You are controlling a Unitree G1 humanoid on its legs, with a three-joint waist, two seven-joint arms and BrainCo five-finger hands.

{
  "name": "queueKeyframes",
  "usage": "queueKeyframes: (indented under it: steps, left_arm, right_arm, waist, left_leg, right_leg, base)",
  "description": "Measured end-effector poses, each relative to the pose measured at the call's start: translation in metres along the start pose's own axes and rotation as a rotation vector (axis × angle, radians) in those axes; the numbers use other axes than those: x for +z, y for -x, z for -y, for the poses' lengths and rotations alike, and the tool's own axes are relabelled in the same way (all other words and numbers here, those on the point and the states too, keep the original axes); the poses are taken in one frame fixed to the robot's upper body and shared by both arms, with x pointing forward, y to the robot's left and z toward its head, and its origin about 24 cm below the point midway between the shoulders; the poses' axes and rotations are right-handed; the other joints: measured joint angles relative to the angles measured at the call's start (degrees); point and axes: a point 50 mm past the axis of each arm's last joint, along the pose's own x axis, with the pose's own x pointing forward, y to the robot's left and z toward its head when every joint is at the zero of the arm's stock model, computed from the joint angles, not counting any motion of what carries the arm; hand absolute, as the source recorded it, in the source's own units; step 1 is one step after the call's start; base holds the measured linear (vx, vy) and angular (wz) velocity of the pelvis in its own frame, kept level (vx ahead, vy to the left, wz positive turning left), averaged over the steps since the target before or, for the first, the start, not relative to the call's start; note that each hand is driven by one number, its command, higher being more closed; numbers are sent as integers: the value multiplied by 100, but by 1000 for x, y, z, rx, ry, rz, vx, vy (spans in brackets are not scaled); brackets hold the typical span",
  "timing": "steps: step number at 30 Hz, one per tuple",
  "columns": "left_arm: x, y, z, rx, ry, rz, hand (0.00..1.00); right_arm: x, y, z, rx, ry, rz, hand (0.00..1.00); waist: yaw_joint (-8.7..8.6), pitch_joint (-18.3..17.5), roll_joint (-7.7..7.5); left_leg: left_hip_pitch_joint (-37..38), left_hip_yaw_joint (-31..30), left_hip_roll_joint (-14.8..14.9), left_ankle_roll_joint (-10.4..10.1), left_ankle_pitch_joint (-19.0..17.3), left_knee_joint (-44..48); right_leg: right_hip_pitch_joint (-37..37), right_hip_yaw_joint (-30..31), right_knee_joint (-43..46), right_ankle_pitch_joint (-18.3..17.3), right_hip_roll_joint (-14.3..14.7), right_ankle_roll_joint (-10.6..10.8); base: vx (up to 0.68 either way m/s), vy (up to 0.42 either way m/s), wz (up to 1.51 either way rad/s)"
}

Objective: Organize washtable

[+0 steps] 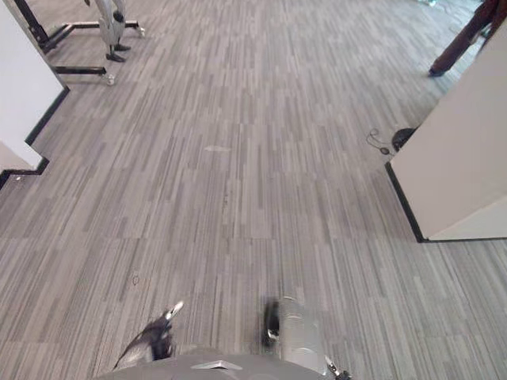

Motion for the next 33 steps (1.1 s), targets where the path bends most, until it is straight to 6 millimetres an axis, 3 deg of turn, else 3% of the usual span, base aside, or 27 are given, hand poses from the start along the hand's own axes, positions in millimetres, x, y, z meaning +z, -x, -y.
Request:
queueKeyframes:
  steps: [1, 2, 3, 4, 6, 7, 8, 9, 10, 12, 14, 15, 16, 17, 18, 19, 20, 21, 22, 24, 25, 27, 29, 30, 32, 33]
  left_arm:
    - [0, 0, 4, -12, 8, 3, 0]
    - [-8, 2, 10, -26, 15, -13, 0]
    - [-13, 3, 18, -38, 36, -31, 0]
    - [-16, 4, 24, -44, 68, -37, 0]
    - [-18, 5, 29, -48, 85, -41, 0]
    - [-14, 4, 26, -40, 78, -25, 0]
    - [-12, 3, 24, -36, 70, -16, 0]
    - [-9, 3, 20, -26, 62, 5, 0]
    - [-7, 3, 17, -20, 58, 17, 0]
    - [-8, 4, 7, 13, 64, 17, 0]
    - [-20, 7, -7, 56, 88, -21, 0]
    - [-28, 10, -14, 82, 94, -45, 0]
    - [-39, 14, -21, 108, 101, -88, 0]
    - [-48, 17, -28, 131, 105, -121, 0]
    - [-55, 21, -35, 157, 115, -147, 0]
    - [-60, 22, -41, 179, 131, -182, 0]
    - [-58, 22, -43, 181, 119, -177, 0]
    - [-56, 22, -49, 185, 89, -176, 0]
    - [-53, 21, -53, 175, 25, -182, 0]
    - [-47, 17, -46, 151, 7, -171, 0]
    - [-43, 14, -39, 127, -2, -160, 0]
    - [-34, 9, -30, 100, -13, -133, 0]
    - [-21, 4, -12, 55, -3, -91, 0]
    - [-10, 0, 0, 21, 5, -47, 0]
    - [2, -4, 14, -28, -25, -15, 0]
    - [3, -4, 20, -46, -34, -10, 0]
  right_arm:
    - [0, 2, 4, -8, -1, 13, 0]
    - [-6, 5, 10, -19, -7, 16, 0]
    - [1, 4, 10, -15, -18, 37, 0]
    - [11, 2, 1, 19, 12, 65, 0]
    - [30, -2, -12, 58, 31, 126, 0]
    - [40, -5, -28, 97, 49, 146, 0]
    - [46, -5, -35, 115, 67, 159, 0]
    - [52, -6, -47, 141, 99, 178, 0]
    - [57, -7, -54, 155, 109, 194, 0]
    - [75, -7, -77, 207, 114, 245, 0]
    - [83, -7, -87, 232, 118, 267, 0]
    - [82, -7, -84, 227, 125, 267, 0]
    - [79, -7, -77, 208, 126, 257, 0]
    - [77, -8, -75, 201, 125, 248, 0]
    - [72, -9, -69, 185, 123, 228, 0]
    - [59, -9, -51, 137, 88, 193, 0]
    - [54, -8, -44, 120, 77, 182, 0]
    - [47, -7, -33, 89, 56, 164, 0]
    - [29, -7, -22, 60, 39, 94, 0]
    - [21, -6, -19, 58, 34, 61, 0]
    - [23, -5, -13, 53, 30, 73, 0]
    - [23, -5, -13, 58, 30, 75, 0]
    - [16, -4, -12, 54, 15, 61, 0]
    - [13, -4, -12, 58, 21, 55, 0]
    - [4, -2, -9, 41, 6, 27, 0]
    - [0, -1, -7, 32, 0, 18, 0]
  waist:
    - [-41, -96, 84]
    - [-146, -273, 119]
    - [-113, -320, 258]
    - [-97, -329, 294]
    - [-52, -264, 387]
    - [-1, -171, 348]
    - [44, -131, 311]
    - [150, -90, 231]
    - [207, -88, 245]
    - [361, -64, 327]
    - [471, -77, 336]
    - [505, -141, 438]
    - [535, -193, 515]
    - [556, -235, 434]
    - [542, -317, 328]
    - [519, -335, 105]
    - [516, -330, 18]
    - [437, -298, -99]
    - [220, -223, -192]
    - [156, -161, -113]
    - [141, -140, 32]
    - [143, -95, 76]
    - [72, -81, 97]
    - [61, -145, 43]
    - [-1, -163, -137]
    - [-48, -177, -145]
  left_leg:
    - [104, -83, 99, -77, -71, -44]
    - [170, -131, 174, -279, -166, 469]
    - [-71, -39, 297, -511, -101, 1287]
    - [-703, 54, 326, -1192, 530, 2782]
    - [-1554, 273, 536, -1678, 1253, 4903]
    - [-1855, 516, 744, -1536, 1292, 5737]
    - [-2000, 620, 825, -1447, 1266, 5949]
    - [-2359, 838, 994, -1108, 1144, 6052]
    - [-2588, 950, 1086, -993, 1078, 5935]
    - [-3231, 1258, 1308, -716, 903, 4671]
    - [-3276, 1443, 1301, -768, 1094, 2430]
    - [-3164, 1320, 1291, -788, 1548, 826]
    - [-3255, 1028, 1260, -777, 1987, 379]
    - [-3309, 1023, 1134, -695, 2215, 644]
    - [-3378, 1058, 981, -583, 2267, 940]
    - [-3175, 1211, 669, -335, 2078, 1154]
    - [-3037, 1224, 525, -273, 1969, 1123]
    - [-2754, 1168, 275, -183, 1824, 1024]
    - [-2205, 964, -25, -89, 1703, 860]
    - [-1671, 834, -42, -7, 1534, 713]
    - [-1256, 786, 15, 43, 1352, 466]
    - [-805, 770, 63, 67, 1293, 155]
    - [-341, 681, 114, 143, 945, -49]
    - [-83, 633, 121, 102, 704, -149]
    - [238, 403, -37, -11, 476, -267]
    - [367, 314, -30, 73, 310, -282]
  right_leg:
    - [10, -30, -39, 84, 101, -203]
    - [207, -68, -113, 498, 234, -726]
    - [361, -143, -36, 343, 316, -800]
    - [675, -129, -162, 195, 361, -896]
    - [1444, -76, -613, 126, 505, -914]
    - [2095, -27, -862, 109, 533, -940]
    - [2396, 29, -984, 109, 525, -941]
    - [2897, 145, -1247, 110, 504, -940]
    - [3104, 232, -1371, 110, 492, -940]
    - [3587, 398, -1717, 79, 419, -874]
    - [3915, 584, -1962, -102, 276, -507]
    - [4103, 681, -2092, -258, 269, -250]
    - [4298, 768, -2142, -481, 253, -43]
    - [4365, 820, -2089, -641, 112, 6]
    - [4344, 868, -1838, -828, -84, 174]
    - [3829, 876, -338, -822, -466, 288]
    - [3535, 866, 431, -600, -608, 292]
    - [3105, 870, 1580, 161, -818, 201]
    - [2562, 920, 3080, 1008, -989, 190]
    - [1933, 967, 3883, 596, -855, 40]
    - [1391, 922, 3891, 266, -641, 39]
    - [920, 817, 3225, -128, -444, 64]
    - [534, 406, 1934, -147, -267, 87]
    - [558, 175, -45, 150, -75, 287]
    - [578, 350, -1497, 646, 40, 296]
    - [576, 413, -1546, 703, 12, 227]
  base:
    - [736, -345, 89]
    - [675, -287, 53]
    - [749, -297, 36]
    - [456, -196, 1]
    - [280, -145, 1]
    - [149, -79, 0]
    - [22, -27, 4]
    - [-71, 14, 0]
    - [-198, 54, -13]
    - [-316, 93, -45]
    - [-70, 54, -63]
    - [563, 65, -58]
    - [714, 91, -60]
    - [804, 86, -48]
    - [649, 98, -19]
    - [566, 103, 1]
    - [339, 151, 37]
    - [272, 173, 93]
    - [203, 176, 101]
    - [1, 122, 50]
    - [-193, 95, 10]
    - [-293, 68, 14]
    - [-216, -20, 22]
    - [166, -96, 11]
    - [464, -221, 38]
    - [523, -314, 71]
